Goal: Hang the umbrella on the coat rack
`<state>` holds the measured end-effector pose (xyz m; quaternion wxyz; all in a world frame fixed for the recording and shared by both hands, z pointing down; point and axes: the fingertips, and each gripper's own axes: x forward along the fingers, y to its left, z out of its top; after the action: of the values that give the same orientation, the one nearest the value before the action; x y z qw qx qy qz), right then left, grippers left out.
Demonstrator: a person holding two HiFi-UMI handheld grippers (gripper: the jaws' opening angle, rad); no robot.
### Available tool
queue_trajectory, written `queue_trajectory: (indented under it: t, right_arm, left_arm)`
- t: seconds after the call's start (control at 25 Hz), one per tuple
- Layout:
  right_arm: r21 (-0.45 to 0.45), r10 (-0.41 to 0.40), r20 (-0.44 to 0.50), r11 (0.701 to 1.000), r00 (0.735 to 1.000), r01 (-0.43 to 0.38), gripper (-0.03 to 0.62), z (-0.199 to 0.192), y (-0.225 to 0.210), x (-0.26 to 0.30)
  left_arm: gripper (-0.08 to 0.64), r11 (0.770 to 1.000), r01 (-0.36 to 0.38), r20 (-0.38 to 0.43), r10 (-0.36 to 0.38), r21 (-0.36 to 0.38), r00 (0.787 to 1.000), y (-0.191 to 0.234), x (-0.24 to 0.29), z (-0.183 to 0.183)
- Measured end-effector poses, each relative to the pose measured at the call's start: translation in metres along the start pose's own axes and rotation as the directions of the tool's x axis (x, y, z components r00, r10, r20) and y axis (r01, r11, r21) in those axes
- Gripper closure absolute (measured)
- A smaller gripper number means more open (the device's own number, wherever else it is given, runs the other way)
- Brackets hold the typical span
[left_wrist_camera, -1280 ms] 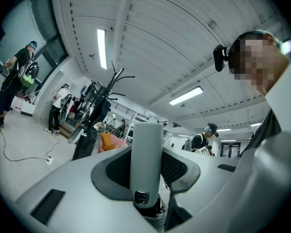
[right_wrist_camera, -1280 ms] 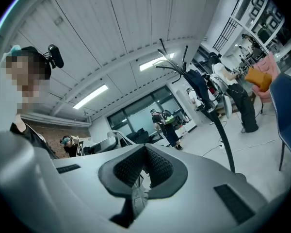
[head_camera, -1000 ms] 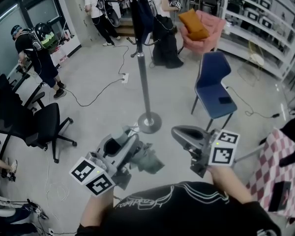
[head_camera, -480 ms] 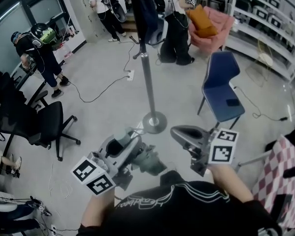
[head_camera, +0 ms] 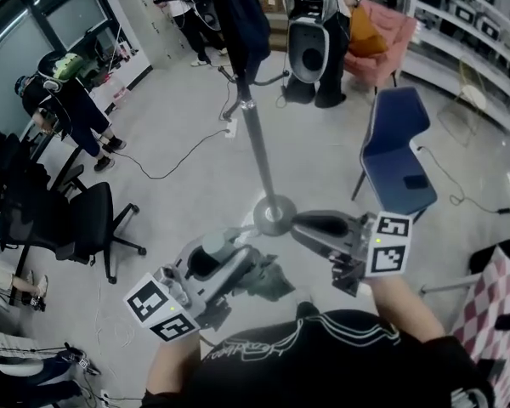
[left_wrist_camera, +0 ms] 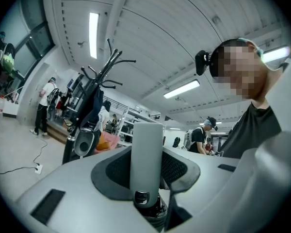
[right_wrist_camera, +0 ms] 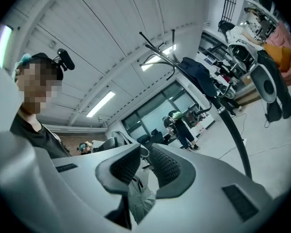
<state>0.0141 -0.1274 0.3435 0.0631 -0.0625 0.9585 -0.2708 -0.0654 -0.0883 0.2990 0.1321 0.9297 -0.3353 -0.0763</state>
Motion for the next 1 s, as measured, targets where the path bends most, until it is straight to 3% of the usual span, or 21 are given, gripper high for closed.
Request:
queue_trajectory:
  t: [0.08, 0.36, 0.6, 0.84, 1.0]
  right_arm:
    - [-0.005, 0.048, 0.005, 0.999, 0.999, -0.048, 0.479, 0.007, -0.008, 0.001]
    - [0.03, 0.196, 0.005, 0.98, 0.981, -0.196, 0.404, 0.024, -0.034, 0.012]
    - [0.122, 0.391, 0.02, 0.913, 0.92, -0.39, 0.39, 0.021, -0.035, 0.015]
    - [0.186, 0.467, 0.045, 0.865, 0.883, -0.467, 0.391, 0.022, -0.042, 0.015]
    - [0.19, 0.463, 0.03, 0.867, 0.886, -0.46, 0.396, 0.02, -0.051, 0.016]
  left_arm:
    - [0.423, 0.999, 0.044, -0.009, -0.044, 0.022, 0.999, 0.001, 0.013, 0.002]
    - [0.423, 0.975, 0.219, -0.039, -0.217, 0.042, 0.975, 0.007, 0.049, 0.01]
    - [0.423, 0.946, 0.32, -0.041, -0.318, 0.053, 0.947, 0.009, 0.067, 0.011]
    - [0.423, 0.948, 0.315, -0.063, -0.312, 0.047, 0.948, 0.022, 0.08, 0.004]
    - [0.423, 0.956, 0.291, -0.08, -0.287, 0.045, 0.955, 0.03, 0.083, -0.002]
